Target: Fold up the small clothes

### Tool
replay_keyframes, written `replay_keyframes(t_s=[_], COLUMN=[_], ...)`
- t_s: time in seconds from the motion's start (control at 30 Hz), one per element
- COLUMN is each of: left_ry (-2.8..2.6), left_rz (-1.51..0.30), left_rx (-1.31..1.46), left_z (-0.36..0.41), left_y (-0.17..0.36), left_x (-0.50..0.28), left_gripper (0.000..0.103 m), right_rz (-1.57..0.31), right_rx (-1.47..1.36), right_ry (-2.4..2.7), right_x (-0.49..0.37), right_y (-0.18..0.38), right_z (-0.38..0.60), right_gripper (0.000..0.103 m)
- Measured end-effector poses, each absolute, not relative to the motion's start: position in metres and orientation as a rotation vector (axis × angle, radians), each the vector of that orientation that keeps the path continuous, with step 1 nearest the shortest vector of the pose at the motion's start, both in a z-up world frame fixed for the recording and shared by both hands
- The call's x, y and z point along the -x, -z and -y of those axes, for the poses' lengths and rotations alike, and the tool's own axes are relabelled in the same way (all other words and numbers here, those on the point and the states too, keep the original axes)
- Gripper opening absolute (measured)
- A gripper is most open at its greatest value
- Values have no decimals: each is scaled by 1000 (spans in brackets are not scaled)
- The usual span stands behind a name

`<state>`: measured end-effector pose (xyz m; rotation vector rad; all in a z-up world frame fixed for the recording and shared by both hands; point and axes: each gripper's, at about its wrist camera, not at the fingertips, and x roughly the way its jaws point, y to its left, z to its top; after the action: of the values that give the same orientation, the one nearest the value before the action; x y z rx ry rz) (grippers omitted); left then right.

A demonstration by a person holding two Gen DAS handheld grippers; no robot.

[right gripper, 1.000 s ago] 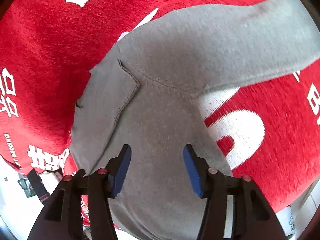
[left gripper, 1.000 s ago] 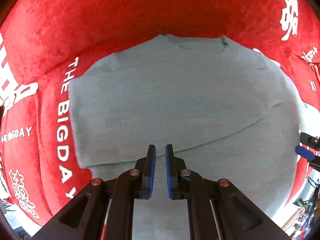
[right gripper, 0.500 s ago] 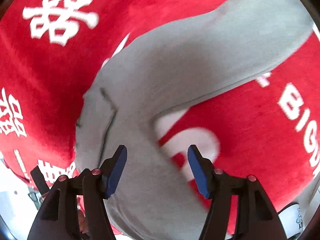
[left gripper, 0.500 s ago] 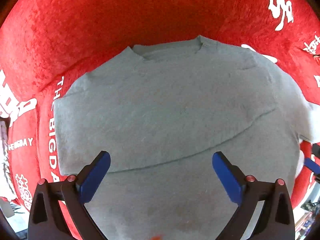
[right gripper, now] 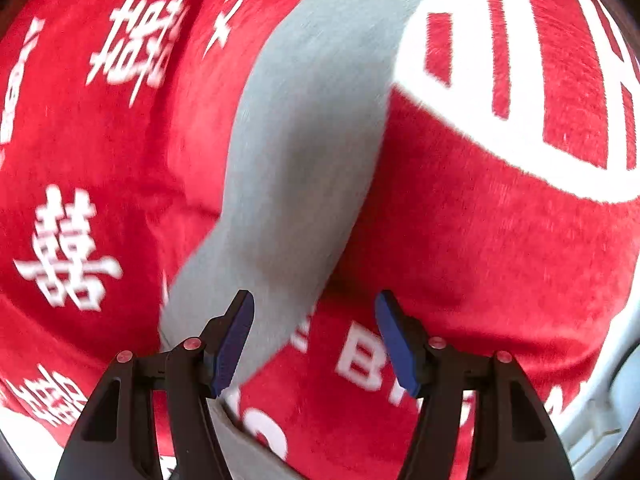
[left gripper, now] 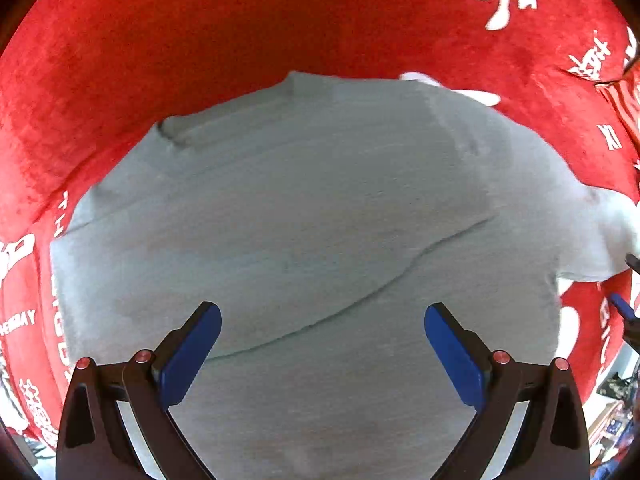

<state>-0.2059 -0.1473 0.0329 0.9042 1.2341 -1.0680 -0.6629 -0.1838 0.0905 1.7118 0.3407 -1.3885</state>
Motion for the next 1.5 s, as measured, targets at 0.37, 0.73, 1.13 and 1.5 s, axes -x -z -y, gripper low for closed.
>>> replay_keyframes(t_s=[0.37,0.73,1.13,1.5], left_ry=[1106,1041,925,765], left_rz=[-1250,-1282,-1227,-1249], left_rx=[-870,-811,-716,-616], left_z=[165,142,105,52], left_y=[-33,-32,-48,-42], left_x=[236,204,131,57], left_gripper=[102,102,102,102], right_rz=[-46,14,-401,-935], right_rx=[-1762,-1714,-1348,-1160], right_ry=[1318,1184,715,384], right_x=[681,660,449,236], right_y=[-85,-96,-155,-67], right_z=[209,240,290,212], right_gripper=[67,7,7,8])
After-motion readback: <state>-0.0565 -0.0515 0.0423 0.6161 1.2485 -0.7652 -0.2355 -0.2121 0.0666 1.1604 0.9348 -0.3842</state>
